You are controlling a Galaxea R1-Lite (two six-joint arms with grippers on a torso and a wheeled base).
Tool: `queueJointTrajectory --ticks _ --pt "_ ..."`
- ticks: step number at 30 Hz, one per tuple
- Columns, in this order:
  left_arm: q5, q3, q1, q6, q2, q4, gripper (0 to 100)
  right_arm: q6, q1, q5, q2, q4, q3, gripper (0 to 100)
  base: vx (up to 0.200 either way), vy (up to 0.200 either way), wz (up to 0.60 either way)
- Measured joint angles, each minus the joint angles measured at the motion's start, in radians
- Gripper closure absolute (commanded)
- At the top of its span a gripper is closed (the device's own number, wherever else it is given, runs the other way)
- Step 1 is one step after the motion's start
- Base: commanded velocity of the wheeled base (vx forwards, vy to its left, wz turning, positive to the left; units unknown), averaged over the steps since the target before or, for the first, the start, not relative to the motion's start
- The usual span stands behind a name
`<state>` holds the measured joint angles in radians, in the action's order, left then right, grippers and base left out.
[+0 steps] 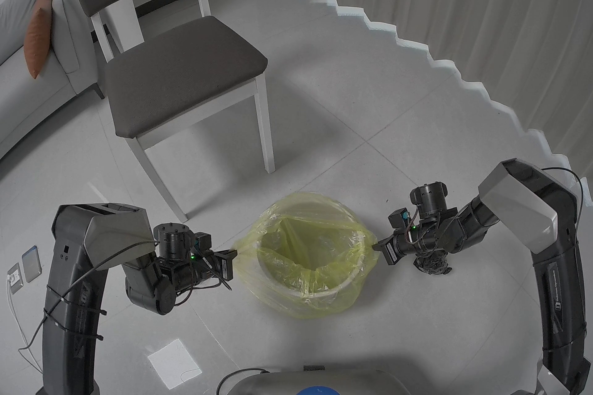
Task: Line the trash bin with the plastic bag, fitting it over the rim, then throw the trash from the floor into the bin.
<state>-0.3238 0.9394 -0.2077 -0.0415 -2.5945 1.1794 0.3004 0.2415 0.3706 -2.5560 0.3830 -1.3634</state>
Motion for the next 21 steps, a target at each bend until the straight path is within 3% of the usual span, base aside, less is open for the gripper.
queueJointTrajectory --ticks 21 --pt "0.0 0.273 -0.021 0.0 -0.042 -0.261 100 0.0 -0.032 0.001 -0.002 -0.001 -0.004 100 0.0 0.0 0.0"
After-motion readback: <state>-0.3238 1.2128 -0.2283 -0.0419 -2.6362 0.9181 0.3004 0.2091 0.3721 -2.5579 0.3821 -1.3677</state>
